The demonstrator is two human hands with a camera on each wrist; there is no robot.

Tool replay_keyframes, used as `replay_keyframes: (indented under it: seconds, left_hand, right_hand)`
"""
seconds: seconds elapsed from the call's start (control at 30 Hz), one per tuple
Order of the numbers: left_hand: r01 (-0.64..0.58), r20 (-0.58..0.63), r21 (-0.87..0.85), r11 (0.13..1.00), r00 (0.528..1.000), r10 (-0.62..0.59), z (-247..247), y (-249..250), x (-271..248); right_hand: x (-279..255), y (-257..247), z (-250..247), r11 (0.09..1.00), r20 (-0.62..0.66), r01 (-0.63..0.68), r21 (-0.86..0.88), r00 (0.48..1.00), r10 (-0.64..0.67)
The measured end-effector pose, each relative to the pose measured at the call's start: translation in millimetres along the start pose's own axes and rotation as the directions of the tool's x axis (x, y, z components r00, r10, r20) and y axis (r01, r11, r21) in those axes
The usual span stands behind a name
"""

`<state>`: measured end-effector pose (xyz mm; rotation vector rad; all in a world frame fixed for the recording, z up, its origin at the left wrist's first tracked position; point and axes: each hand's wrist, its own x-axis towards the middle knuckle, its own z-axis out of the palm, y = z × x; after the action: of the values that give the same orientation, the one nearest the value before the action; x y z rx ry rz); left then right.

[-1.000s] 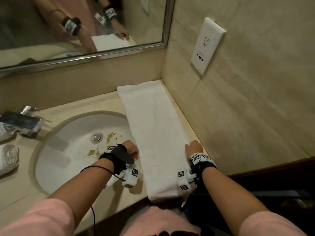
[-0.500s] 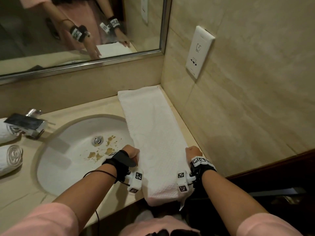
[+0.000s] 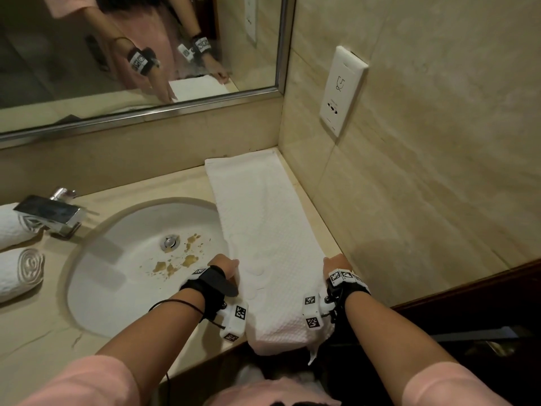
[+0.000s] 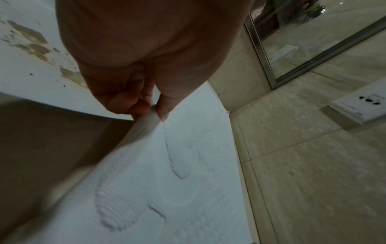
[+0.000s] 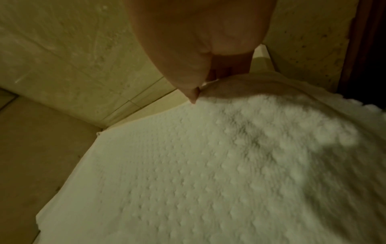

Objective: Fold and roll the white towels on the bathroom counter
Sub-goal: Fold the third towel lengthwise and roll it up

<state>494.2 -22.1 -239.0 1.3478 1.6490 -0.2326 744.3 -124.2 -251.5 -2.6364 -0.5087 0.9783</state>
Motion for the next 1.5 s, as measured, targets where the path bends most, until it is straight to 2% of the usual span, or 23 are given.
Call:
replay_keyframes:
  seconds: [0.17,0.3,0.47,0.7,0.87,0.97,1.2,1.37,1.5]
  left_hand:
    - [-0.008,-0.049,0.124,0.992,0.999,0.014,1,-6,0]
    - [-0.036,0.011,0.158,0.987,0.999,0.035,6,-11,-7]
    - [-0.034,0.041,0.048,0.998,0.999,0.032,17,-20,-19]
    - [-0.02,0.059,-0.087,0.996,0.998,0.025,37,-37,-37]
    - [-0.039,0.03,0.04,0.998,0.999,0.037,60,-50,-54]
    - [-0.048,-0.034,0.096,0.994,0.998,0.051,73,-52,-65]
    - [-0.055,-0.106,-0.074,0.996,0.993,0.047,92,-51,-71]
    - [-0.027,-0.127,-0.155,0.988,0.992,0.007,95,-52,-72]
    - [-0.029,-0.127,-0.167,0.985,0.992,0.008,93,-55,-73]
  right_hand:
    - [-5,4,1,1.0,-0.062,-0.008,0.006,0.998,0.008]
    - [-16,11,1,0.999,-0.081,-0.042,0.013,0.996,0.043]
    - [-20,25,8,0.997,-0.072,-0.068,0.044,0.995,0.071]
    - [-31,61,17,0.994,-0.084,0.023,0.102,0.996,-0.014]
    - [-46,84,27,0.949,-0.119,0.065,0.309,0.992,-0.029]
    - [-49,93,29,0.924,-0.089,0.083,0.374,0.995,-0.054]
    - [-43,98,26,0.938,0.004,0.021,0.346,1.0,-0.024]
    - [-33,103,32,0.857,0.0,0.02,0.515,1.0,-0.024]
    - [-26,107,30,0.828,-0.012,0.035,0.56,0.999,-0.034]
